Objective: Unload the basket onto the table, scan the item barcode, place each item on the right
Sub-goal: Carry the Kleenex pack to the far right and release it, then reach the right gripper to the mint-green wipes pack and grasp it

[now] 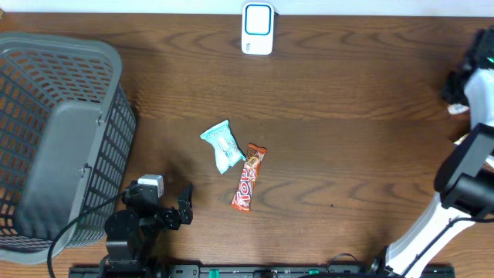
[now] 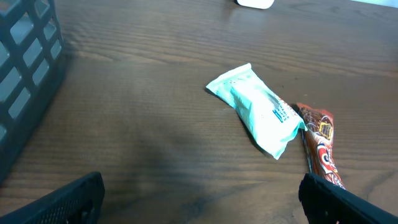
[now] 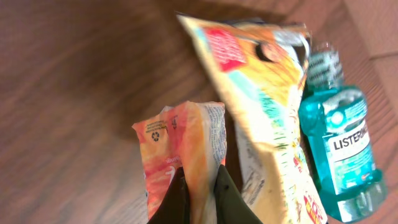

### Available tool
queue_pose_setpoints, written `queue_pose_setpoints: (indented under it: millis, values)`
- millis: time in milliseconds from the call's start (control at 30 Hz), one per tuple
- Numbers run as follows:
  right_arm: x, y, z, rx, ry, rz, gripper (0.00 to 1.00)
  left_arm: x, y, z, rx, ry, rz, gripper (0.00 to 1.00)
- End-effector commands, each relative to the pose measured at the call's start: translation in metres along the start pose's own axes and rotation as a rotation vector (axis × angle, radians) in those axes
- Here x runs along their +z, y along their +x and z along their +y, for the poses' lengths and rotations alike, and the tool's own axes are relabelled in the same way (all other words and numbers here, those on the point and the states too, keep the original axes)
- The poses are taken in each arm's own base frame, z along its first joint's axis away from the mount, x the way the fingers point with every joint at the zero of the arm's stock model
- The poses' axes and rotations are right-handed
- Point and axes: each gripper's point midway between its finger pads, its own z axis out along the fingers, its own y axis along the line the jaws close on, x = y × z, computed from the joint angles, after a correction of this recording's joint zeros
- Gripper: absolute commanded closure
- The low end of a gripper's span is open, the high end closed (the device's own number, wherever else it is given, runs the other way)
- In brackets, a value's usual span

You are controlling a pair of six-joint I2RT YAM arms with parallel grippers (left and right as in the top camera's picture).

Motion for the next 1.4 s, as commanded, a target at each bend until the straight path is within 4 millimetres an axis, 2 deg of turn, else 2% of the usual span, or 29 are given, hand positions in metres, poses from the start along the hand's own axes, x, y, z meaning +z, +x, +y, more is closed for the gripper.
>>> queue_pose_setpoints:
  millis: [0, 67, 133, 233, 300, 367, 433, 467, 567, 700, 833, 900, 1033, 1100, 1167, 1233, 1367]
  values:
    - [0.014, 0.009, -0.002, 0.052, -0.068, 0.026, 0.99, 0.002, 0.007, 0.0, 0.004, 0.007, 0.02, 0.0]
    - [0.019, 0.01, -0.011, 0.073, -0.066, 0.025, 0.97, 0.002, 0.007, 0.0, 0.003, 0.007, 0.02, 0.0]
    - [0.021, 0.009, -0.017, 0.088, -0.064, 0.021, 0.89, 0.002, 0.007, 0.0, 0.004, 0.007, 0.02, 0.0]
    - [0.023, 0.008, -0.02, 0.101, -0.078, 0.018, 0.72, 0.002, 0.007, 0.0, 0.003, 0.007, 0.02, 0.0]
    - [0.022, 0.007, -0.014, 0.102, -0.118, 0.016, 0.6, 0.002, 0.007, 0.0, 0.004, 0.007, 0.02, 0.0]
    - [0.015, 0.001, -0.001, 0.104, -0.199, 0.001, 0.42, 0.002, 0.007, 0.0, 0.004, 0.007, 0.02, 0.0]
    - [0.006, -0.007, 0.011, 0.104, -0.272, -0.021, 0.17, 0.002, 0.007, 0.0, 0.003, 0.007, 0.02, 0.0]
    - [-0.003, -0.013, 0.016, 0.103, -0.31, -0.039, 0.01, 0.002, 0.007, 0.0, 0.004, 0.007, 0.02, 0.0]
    - [-0.031, -0.031, 0.021, 0.1, -0.358, -0.104, 0.01, 0.002, 0.007, 0.0, 0.003, 0.007, 0.021, 0.0]
    - [-0.075, -0.053, 0.013, 0.103, -0.358, -0.206, 0.01, 0.002, 0.007, 0.0, 0.004, 0.007, 0.02, 0.0]
    - [-0.138, -0.075, 0.001, 0.156, -0.398, -0.339, 0.01, 0.002, 0.007, 0.0, 0.003, 0.007, 0.02, 0.0]
    - [-0.169, -0.082, 0.007, 0.188, -0.486, -0.386, 0.01, 0.002, 0.007, 0.0, 0.004, 0.007, 0.02, 0.0]
    - [-0.23, -0.079, 0.045, 0.221, -0.799, -0.389, 0.01, 0.002, 0.007, 0.0, 0.003, 0.007, 0.02, 0.0]
    - [-0.262, -0.065, 0.078, 0.193, -1.015, -0.323, 0.01, 0.002, 0.007, 0.0, 0.003, 0.007, 0.02, 0.0]
    - [-0.293, -0.043, 0.113, 0.143, -1.231, -0.213, 0.01, 0.002, 0.007, 0.0, 0.003, 0.007, 0.02, 0.0]
    - [-0.314, -0.02, 0.14, 0.082, -1.348, -0.119, 0.01, 0.002, 0.007, 0.0, 0.003, 0.007, 0.02, 0.0]
    - [-0.339, 0.039, 0.207, -0.077, -1.407, 0.049, 0.01, 0.002, 0.007, 0.0, 0.003, 0.007, 0.02, 0.0]
